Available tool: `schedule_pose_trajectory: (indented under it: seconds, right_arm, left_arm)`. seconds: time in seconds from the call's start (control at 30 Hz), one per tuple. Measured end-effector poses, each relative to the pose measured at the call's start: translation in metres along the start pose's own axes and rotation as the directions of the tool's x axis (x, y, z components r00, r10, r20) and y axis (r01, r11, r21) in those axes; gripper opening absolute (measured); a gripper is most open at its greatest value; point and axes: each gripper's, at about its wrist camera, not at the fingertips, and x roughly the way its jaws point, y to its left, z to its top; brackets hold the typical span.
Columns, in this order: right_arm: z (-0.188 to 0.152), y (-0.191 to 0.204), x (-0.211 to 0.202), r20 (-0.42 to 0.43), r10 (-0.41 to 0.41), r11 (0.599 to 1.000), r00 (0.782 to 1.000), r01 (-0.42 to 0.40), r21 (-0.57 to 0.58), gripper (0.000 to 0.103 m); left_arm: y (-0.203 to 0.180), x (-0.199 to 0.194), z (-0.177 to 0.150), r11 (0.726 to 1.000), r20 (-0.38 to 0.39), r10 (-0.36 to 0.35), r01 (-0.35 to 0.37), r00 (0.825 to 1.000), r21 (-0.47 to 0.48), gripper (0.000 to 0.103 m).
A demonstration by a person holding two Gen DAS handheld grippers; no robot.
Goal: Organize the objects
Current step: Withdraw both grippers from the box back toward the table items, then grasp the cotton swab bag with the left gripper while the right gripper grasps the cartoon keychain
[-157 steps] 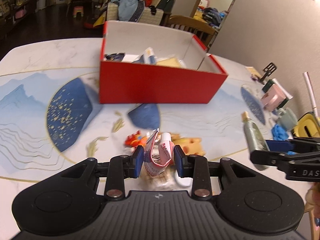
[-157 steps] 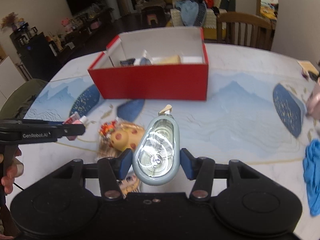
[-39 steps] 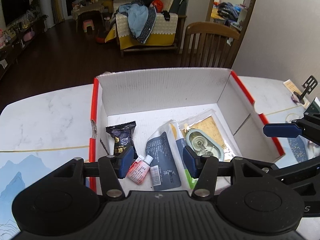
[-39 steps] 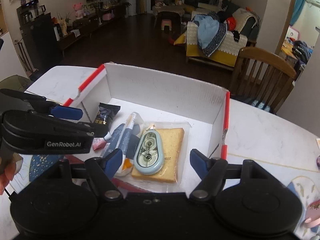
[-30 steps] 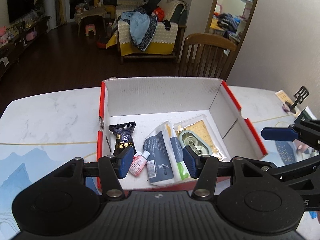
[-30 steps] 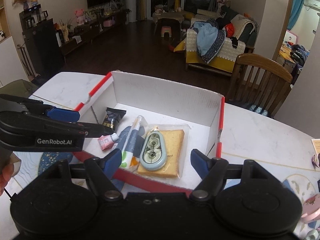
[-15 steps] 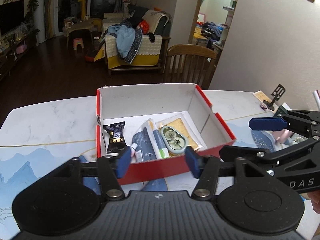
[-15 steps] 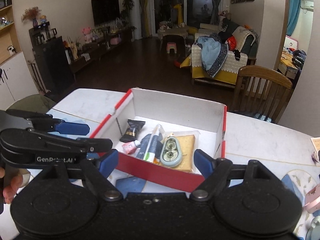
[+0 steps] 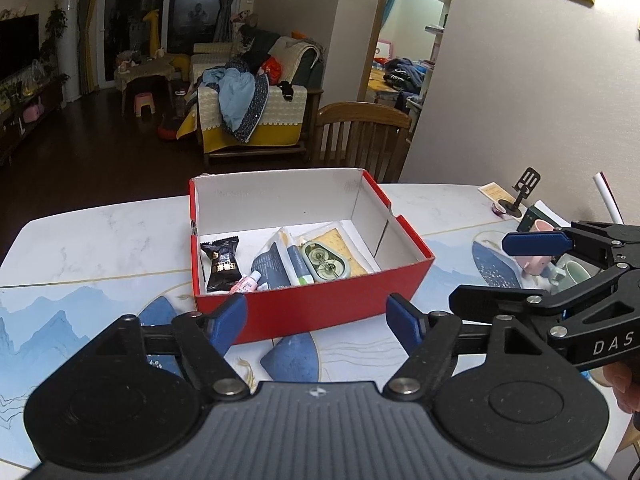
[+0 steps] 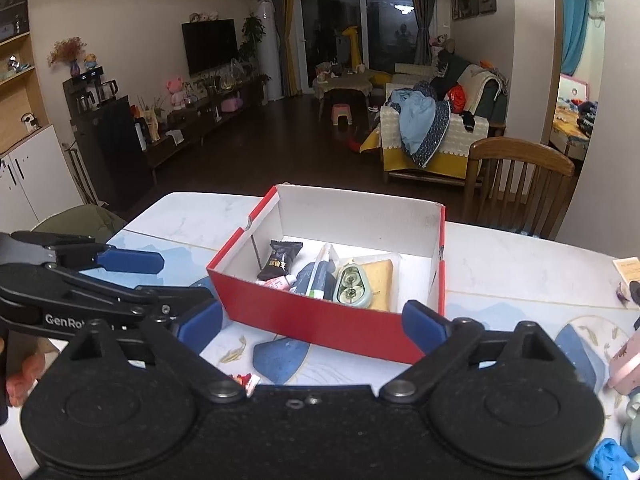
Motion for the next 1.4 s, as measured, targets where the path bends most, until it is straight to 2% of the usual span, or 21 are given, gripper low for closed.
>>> schedule_pose_trajectory:
  seconds: [0.07, 0.13, 0.4, 0.47, 0.73, 1.0, 1.23, 1.27, 1.33, 1.4]
  right_arm:
    - [-0.004, 0.001, -0.004, 0.010, -0.004, 1.000, 1.000, 0.004, -0.007, 0.102]
    - [-0.010, 0.002, -0.009, 0.016, -0.001, 1.000, 1.000, 0.001, -0.005, 0.102]
    - [-0.043, 0.014, -0.020, 0.010, -0.017, 1.000, 1.000, 0.017, -0.025, 0.103]
    - [-0.055, 0.017, -0.020, -0.004, -0.017, 1.000, 1.000, 0.017, -0.021, 0.103]
    - [-0.099, 0.024, -0.008, -0.100, -0.012, 1.000, 0.995, 0.009, -0.025, 0.103]
    - [-0.134, 0.034, 0.008, -0.166, -0.011, 0.999, 0.986, 0.005, -0.036, 0.103]
    - [-0.152, 0.033, 0.021, -0.214, -0.001, 1.000, 0.977, -0.003, -0.019, 0.102]
    - [-0.155, 0.033, 0.022, -0.220, -0.001, 1.000, 0.975, -0.003, -0.018, 0.102]
    - [-0.158, 0.033, 0.027, -0.235, 0.001, 1.000, 0.972, -0.005, -0.016, 0.102]
    - [-0.162, 0.033, 0.030, -0.246, -0.002, 1.000, 0.969, -0.002, -0.018, 0.102]
  left_arm:
    - [0.001, -0.004, -0.005, 1.000, -0.001, -0.013, 0.013, 1.000, -0.012, 0.077]
    - [0.002, -0.007, -0.011, 0.999, -0.004, -0.020, 0.020, 1.000, -0.028, 0.083]
    - [0.005, -0.008, -0.038, 0.999, -0.035, -0.015, 0.013, 0.999, -0.038, 0.084]
    - [0.005, -0.007, -0.045, 0.999, -0.046, -0.008, 0.007, 0.999, -0.034, 0.087]
    - [0.007, 0.002, -0.078, 0.999, -0.105, 0.005, -0.010, 0.994, -0.046, 0.088]
    - [0.008, 0.027, -0.110, 0.997, -0.204, 0.013, -0.028, 0.979, -0.072, 0.088]
    - [0.013, 0.045, -0.133, 0.993, -0.251, 0.015, -0.045, 0.968, -0.111, 0.089]
    - [0.013, 0.047, -0.135, 0.992, -0.255, 0.016, -0.047, 0.967, -0.113, 0.090]
    - [0.013, 0.052, -0.140, 0.993, -0.261, 0.023, -0.053, 0.965, -0.109, 0.103]
    - [0.013, 0.055, -0.143, 0.994, -0.257, 0.031, -0.058, 0.966, -0.097, 0.103]
